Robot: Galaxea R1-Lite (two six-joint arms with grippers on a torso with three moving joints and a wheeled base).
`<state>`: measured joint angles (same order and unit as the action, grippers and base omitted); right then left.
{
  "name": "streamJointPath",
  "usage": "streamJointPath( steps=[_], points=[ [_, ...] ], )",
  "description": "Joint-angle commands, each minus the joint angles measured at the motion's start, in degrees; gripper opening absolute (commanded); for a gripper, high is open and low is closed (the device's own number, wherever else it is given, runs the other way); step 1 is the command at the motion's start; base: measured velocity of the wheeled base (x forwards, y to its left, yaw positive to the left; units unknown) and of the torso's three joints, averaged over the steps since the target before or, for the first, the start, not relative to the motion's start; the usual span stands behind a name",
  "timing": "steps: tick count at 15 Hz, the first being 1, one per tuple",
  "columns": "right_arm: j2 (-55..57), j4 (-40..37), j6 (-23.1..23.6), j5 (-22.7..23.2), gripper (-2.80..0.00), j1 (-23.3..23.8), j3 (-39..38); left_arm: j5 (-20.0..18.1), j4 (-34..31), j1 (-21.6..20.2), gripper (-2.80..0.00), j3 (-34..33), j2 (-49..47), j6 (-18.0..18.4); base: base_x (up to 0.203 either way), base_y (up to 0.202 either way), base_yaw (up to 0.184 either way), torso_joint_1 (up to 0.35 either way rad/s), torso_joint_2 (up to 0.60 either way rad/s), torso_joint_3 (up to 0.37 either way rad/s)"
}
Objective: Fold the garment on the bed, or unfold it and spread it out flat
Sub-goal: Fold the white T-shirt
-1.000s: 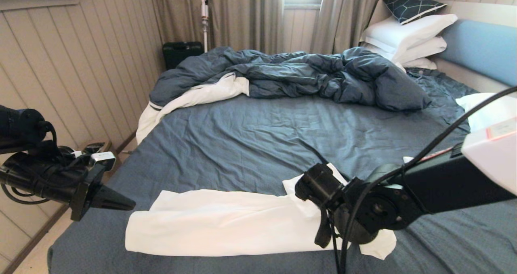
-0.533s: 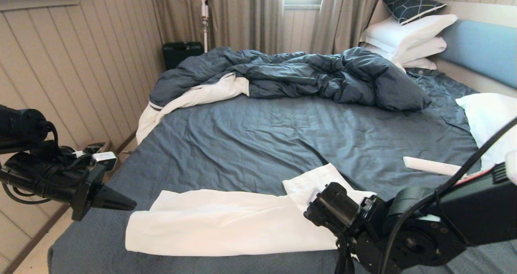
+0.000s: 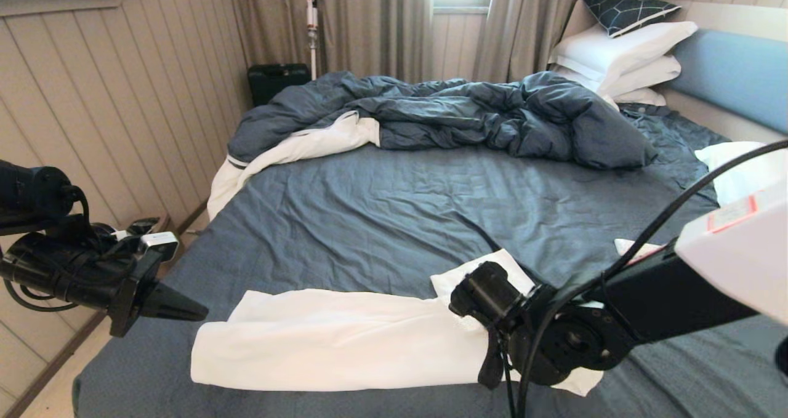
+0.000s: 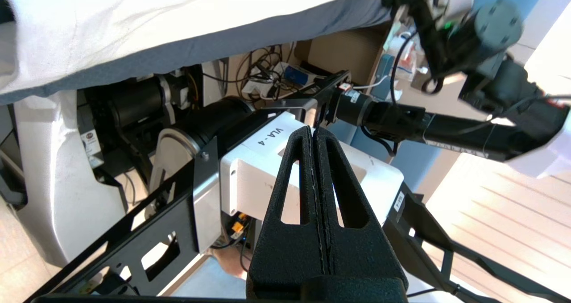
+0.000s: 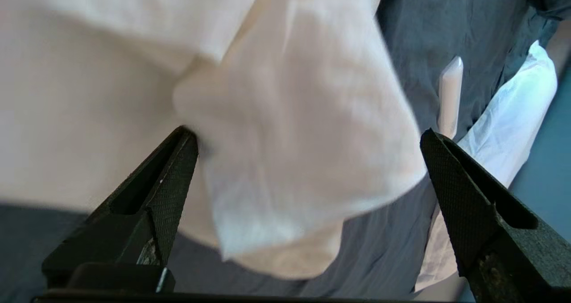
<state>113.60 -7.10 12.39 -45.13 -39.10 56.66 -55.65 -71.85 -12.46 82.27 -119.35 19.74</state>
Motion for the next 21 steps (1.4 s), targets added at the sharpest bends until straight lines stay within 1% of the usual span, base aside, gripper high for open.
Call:
streamJointPath(
  steps=[1, 4, 6, 9, 10, 12, 13, 15, 16, 19, 21],
  points=[
    [2.68, 0.42, 1.15, -0.31, 0.0, 1.4, 2.05, -0.34, -0.39, -0.02, -2.8, -0.01, -0.1, 0.13, 0.0, 0.0, 0.0, 0.0, 0.0, 0.0],
    [3.45, 3.75, 3.22, -0.49, 0.0, 3.73, 4.05, -0.34, -0.39, -0.02, -2.8, -0.01, -0.1, 0.13, 0.0, 0.0, 0.0, 0.0, 0.0, 0.0],
    [2.95, 3.72, 3.56, -0.42, 0.0, 4.87, 7.35, -0.34, -0.31, -0.02, -2.8, -0.1, -0.1, 0.04, 0.0, 0.0, 0.0, 0.0, 0.0, 0.0],
    [2.21, 3.58, 4.18, -0.4, 0.0, 5.45, 10.46, -0.34, -0.31, 0.05, -2.8, -0.01, -0.36, 0.07, 0.0, 0.0, 0.0, 0.0, 0.0, 0.0],
    [2.51, 3.58, 4.35, -0.4, 0.0, 6.48, 11.79, -0.34, -0.22, -0.02, -2.8, -0.01, -0.36, 0.13, 0.0, 0.0, 0.0, 0.0, 0.0, 0.0],
    [3.38, 3.58, 4.66, -0.4, 0.0, 7.02, 13.48, -0.34, -0.22, -0.02, -2.8, -0.01, -0.27, 0.04, 0.0, 0.0, 0.0, 0.0, 0.0, 0.0],
    [4.12, 3.56, 4.7, -0.36, 0.0, 7.32, 14.4, -0.34, -0.22, -0.02, -2.8, -0.01, -0.31, 0.13, 0.0, 0.0, 0.0, 0.0, 0.0, 0.0],
    [8.61, 3.51, 5.01, -0.26, 0.0, 8.56, 20.48, -0.34, -0.22, -0.02, -2.8, -0.01, -0.27, 0.13, 0.0, 0.0, 0.0, 0.0, 0.0, 0.0],
    [9.48, 3.5, 5.17, -0.22, 0.0, 9.23, 21.56, -0.34, -0.22, -0.02, -2.8, -0.01, -0.27, 0.13, 0.0, 0.0, 0.0, 0.0, 0.0, 0.0],
    [14.91, 3.86, 5.22, 0.79, 0.0, 12.06, 28.36, -0.34, -0.22, -0.02, -2.8, -0.01, -0.36, 0.13, 0.0, 0.0, 0.0, 0.0, 0.0, 0.0],
    [14.99, 4.11, 5.01, 1.62, 0.0, 13.0, 29.48, -0.34, -0.22, -0.02, -2.8, -0.01, -0.45, 0.13, 0.0, 0.0, 0.0, 0.0, 0.0, 0.0]
  ],
)
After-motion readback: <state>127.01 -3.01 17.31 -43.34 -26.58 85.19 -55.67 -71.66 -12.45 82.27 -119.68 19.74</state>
